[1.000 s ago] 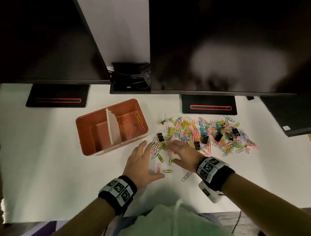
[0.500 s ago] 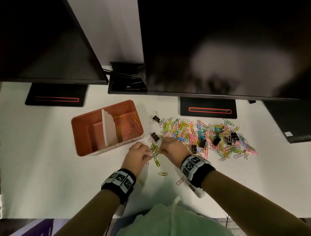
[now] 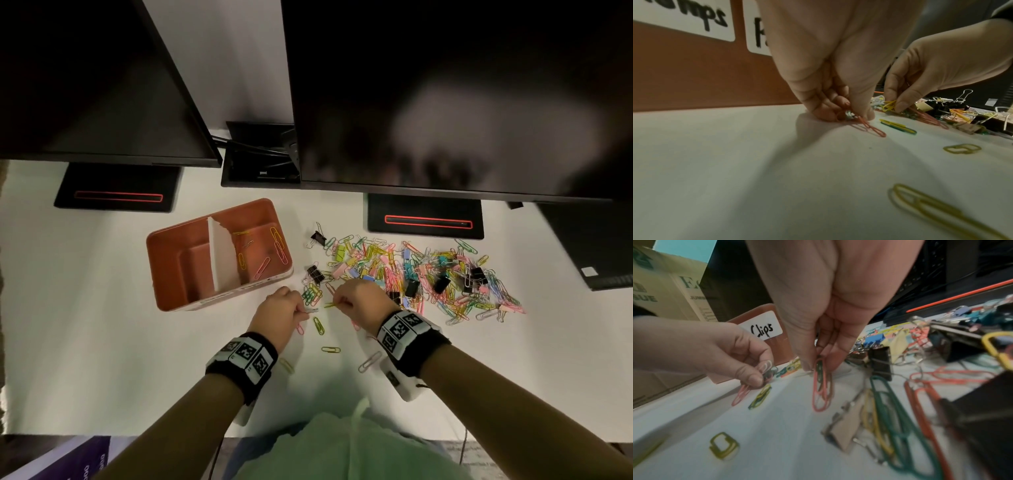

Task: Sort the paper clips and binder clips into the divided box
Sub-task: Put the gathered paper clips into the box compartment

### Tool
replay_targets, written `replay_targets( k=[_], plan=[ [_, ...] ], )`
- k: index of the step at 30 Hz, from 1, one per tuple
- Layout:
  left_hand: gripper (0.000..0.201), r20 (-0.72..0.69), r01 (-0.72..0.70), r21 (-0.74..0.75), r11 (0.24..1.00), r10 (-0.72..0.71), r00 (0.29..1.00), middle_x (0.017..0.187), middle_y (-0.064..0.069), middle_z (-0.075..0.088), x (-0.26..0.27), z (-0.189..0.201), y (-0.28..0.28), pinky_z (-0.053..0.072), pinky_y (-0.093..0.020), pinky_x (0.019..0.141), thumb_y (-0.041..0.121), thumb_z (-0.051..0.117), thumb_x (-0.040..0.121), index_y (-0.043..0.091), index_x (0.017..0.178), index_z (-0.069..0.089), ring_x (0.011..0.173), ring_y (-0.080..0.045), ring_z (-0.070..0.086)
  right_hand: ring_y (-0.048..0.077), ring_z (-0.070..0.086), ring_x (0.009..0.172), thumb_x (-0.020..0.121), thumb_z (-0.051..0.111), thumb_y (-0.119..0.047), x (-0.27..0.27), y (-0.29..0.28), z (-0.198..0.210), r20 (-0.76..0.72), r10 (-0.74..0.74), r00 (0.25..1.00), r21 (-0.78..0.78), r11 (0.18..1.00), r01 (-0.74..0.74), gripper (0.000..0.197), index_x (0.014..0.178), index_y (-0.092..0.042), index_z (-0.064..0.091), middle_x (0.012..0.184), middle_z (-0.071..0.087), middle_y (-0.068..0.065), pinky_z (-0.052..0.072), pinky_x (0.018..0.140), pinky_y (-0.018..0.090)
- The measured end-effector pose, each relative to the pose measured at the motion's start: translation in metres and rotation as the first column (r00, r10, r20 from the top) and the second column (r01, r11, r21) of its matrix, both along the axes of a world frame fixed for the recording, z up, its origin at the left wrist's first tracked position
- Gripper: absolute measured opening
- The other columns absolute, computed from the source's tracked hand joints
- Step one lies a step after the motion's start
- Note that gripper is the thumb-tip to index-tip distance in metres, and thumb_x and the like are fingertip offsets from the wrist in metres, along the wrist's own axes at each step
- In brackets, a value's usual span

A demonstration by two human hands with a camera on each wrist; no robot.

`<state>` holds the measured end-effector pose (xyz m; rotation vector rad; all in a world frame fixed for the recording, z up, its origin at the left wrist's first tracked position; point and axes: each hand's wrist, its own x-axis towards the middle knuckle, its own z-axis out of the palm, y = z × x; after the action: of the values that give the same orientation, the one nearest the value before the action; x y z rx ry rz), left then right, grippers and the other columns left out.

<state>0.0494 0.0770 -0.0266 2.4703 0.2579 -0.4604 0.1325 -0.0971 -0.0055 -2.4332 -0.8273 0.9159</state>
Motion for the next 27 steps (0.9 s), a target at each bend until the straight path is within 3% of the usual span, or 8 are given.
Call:
replay_targets(
  k=[5, 8, 12, 15, 19, 22, 25, 27],
  plan=[
    [0.010, -0.007, -0.035, -0.138, 0.990, 0.034, 0.999, 0.077, 0.003, 0.048, -0.001, 0.016, 0.005, 0.046, -0.024, 0.067, 0.012, 0.071, 0.076, 0.007, 0.079, 0.063, 0.068, -0.018, 0.057, 0.016, 0.061, 0.080, 0.087, 0.059, -0.007, 0.001, -0.003, 0.022, 0.076, -0.079, 0.994, 0.154, 0.986, 0.067, 0.014, 0.094, -0.007, 0.071, 0.093, 0.070, 0.009, 0.052, 0.079, 0.029],
    [0.010, 0.109, -0.028, -0.172, 0.985, 0.047, 0.993, 0.073, 0.008, 0.048, -0.006, 0.045, 0.013, 0.038, -0.010, 0.062, 0.015, 0.071, 0.077, 0.010, 0.078, 0.063, 0.065, -0.008, 0.051, 0.012, 0.058, 0.073, 0.084, 0.065, -0.008, 0.007, 0.010, 0.050, 0.134, -0.121, 0.984, 0.296, 0.952, 0.077, 0.009, 0.090, -0.008, 0.072, 0.087, 0.070, 0.009, 0.052, 0.073, 0.026],
    [0.012, 0.295, -0.125, -0.174, 0.977, 0.173, 0.940, 0.073, 0.010, 0.053, -0.005, 0.102, 0.046, 0.039, -0.006, 0.063, 0.019, 0.072, 0.076, 0.021, 0.072, 0.061, 0.065, -0.001, 0.052, 0.012, 0.060, 0.074, 0.083, 0.067, -0.010, 0.025, 0.053, 0.087, 0.138, -0.153, 0.979, 0.422, 0.903, 0.081, 0.009, 0.090, -0.011, 0.072, 0.086, 0.068, 0.004, 0.051, 0.074, 0.022],
    [0.013, 0.384, -0.292, -0.164, 0.942, 0.333, 0.861, 0.074, 0.006, 0.055, 0.005, 0.123, 0.080, 0.042, -0.011, 0.065, 0.018, 0.073, 0.075, 0.022, 0.075, 0.060, 0.068, -0.003, 0.052, 0.013, 0.061, 0.081, 0.083, 0.067, -0.012, 0.037, 0.096, 0.098, 0.113, -0.202, 0.973, 0.460, 0.878, 0.129, 0.010, 0.092, -0.013, 0.072, 0.092, 0.068, 0.003, 0.049, 0.081, 0.022],
    [0.016, 0.270, -0.421, -0.200, 0.885, 0.463, 0.845, 0.089, -0.003, 0.067, 0.022, 0.110, 0.109, 0.049, -0.017, 0.076, 0.023, 0.073, 0.077, 0.017, 0.089, 0.065, 0.080, -0.011, 0.062, 0.021, 0.063, 0.092, 0.082, 0.067, -0.009, 0.041, 0.138, 0.088, 0.037, -0.179, 0.983, 0.380, 0.913, 0.152, 0.023, 0.105, -0.010, 0.067, 0.102, 0.067, 0.009, 0.051, 0.090, 0.033],
    [0.030, 0.285, -0.358, -0.150, 0.922, 0.387, 0.877, 0.106, -0.001, 0.063, 0.019, 0.106, 0.106, 0.052, -0.031, 0.090, 0.026, 0.069, 0.080, 0.016, 0.107, 0.065, 0.093, -0.013, 0.063, 0.019, 0.063, 0.096, 0.082, 0.066, -0.009, 0.038, 0.133, 0.080, 0.049, -0.159, 0.986, 0.359, 0.924, 0.131, 0.031, 0.113, -0.011, 0.062, 0.111, 0.063, 0.009, 0.050, 0.091, 0.027],
    [0.027, 0.366, -0.215, -0.199, 0.956, 0.276, 0.889, 0.098, 0.009, 0.058, -0.001, 0.110, 0.087, 0.048, -0.010, 0.077, 0.023, 0.068, 0.081, 0.020, 0.107, 0.063, 0.085, -0.003, 0.059, 0.009, 0.059, 0.087, 0.085, 0.064, -0.013, 0.030, 0.104, 0.073, 0.117, -0.138, 0.983, 0.395, 0.915, 0.081, 0.025, 0.110, -0.017, 0.063, 0.106, 0.060, 0.001, 0.046, 0.079, 0.016],
    [0.026, 0.337, -0.092, -0.215, 0.972, 0.162, 0.928, 0.091, 0.013, 0.055, -0.018, 0.105, 0.074, 0.047, -0.011, 0.070, 0.024, 0.069, 0.080, 0.026, 0.105, 0.062, 0.079, -0.003, 0.056, 0.002, 0.054, 0.078, 0.086, 0.062, -0.014, 0.022, 0.080, 0.064, 0.142, -0.112, 0.983, 0.357, 0.933, 0.055, 0.022, 0.108, -0.018, 0.064, 0.101, 0.059, -0.004, 0.041, 0.074, 0.008]
  ],
)
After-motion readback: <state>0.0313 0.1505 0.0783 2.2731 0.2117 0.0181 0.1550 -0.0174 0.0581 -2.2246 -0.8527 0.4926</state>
